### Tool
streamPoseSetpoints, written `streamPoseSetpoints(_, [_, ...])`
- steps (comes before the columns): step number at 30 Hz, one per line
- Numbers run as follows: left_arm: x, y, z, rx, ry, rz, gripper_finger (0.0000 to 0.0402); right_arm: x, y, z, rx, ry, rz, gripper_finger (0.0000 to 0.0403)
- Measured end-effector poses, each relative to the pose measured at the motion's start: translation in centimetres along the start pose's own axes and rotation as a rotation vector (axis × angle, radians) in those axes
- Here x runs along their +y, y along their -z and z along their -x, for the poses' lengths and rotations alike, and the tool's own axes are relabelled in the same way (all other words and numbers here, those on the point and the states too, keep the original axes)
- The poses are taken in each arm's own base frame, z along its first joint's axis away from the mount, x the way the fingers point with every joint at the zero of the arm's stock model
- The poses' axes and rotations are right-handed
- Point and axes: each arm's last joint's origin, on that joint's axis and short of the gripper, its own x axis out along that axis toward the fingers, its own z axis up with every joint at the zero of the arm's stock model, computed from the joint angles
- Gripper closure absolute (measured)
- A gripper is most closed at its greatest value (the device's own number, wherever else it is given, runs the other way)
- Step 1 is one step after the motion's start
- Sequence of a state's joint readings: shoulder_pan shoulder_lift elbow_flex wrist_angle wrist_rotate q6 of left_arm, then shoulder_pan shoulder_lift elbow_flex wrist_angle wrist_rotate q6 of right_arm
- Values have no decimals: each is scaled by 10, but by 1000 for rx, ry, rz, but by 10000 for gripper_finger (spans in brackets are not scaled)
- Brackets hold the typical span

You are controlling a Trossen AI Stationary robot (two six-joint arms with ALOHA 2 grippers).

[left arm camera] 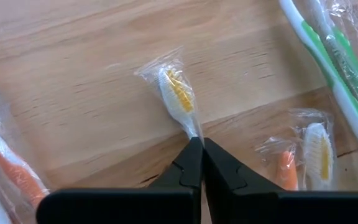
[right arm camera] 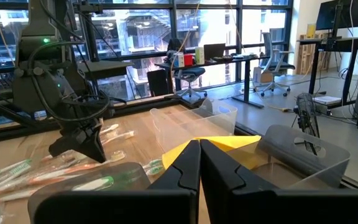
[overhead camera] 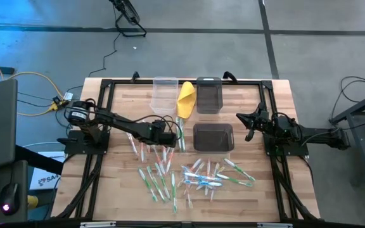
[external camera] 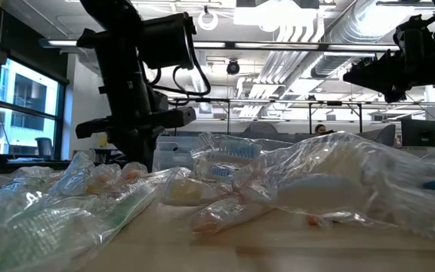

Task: Pick & Place Toothbrushes
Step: Put the orange toothbrush into the transparent bin

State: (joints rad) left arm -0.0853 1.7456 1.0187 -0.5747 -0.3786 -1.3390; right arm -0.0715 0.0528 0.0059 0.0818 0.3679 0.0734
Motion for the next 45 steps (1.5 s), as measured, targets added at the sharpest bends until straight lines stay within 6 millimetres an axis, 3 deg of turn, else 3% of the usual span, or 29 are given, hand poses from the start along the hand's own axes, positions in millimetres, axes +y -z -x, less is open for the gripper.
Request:
streamPoseSetpoints(10, [-15,-19,28,-81,55,-91,401,0,0,0,1,1,0,401])
streamPoseSetpoints(24, [-43,-61,110,-210,148,-364,401,0,0,-1,6,9,3,401])
streamPoseSetpoints(33, [-44,-89,155,-270,155,-498,401,0,0,-1,3,9,2,400])
streamPoseSetpoints(39, [-35,-117,156,-302,113,-547,401,0,0,-1,1,9,1,400])
streamPoseSetpoints(45, [-17,-154,143,-291,50,-539,401,0,0,-1,1,8,1,400])
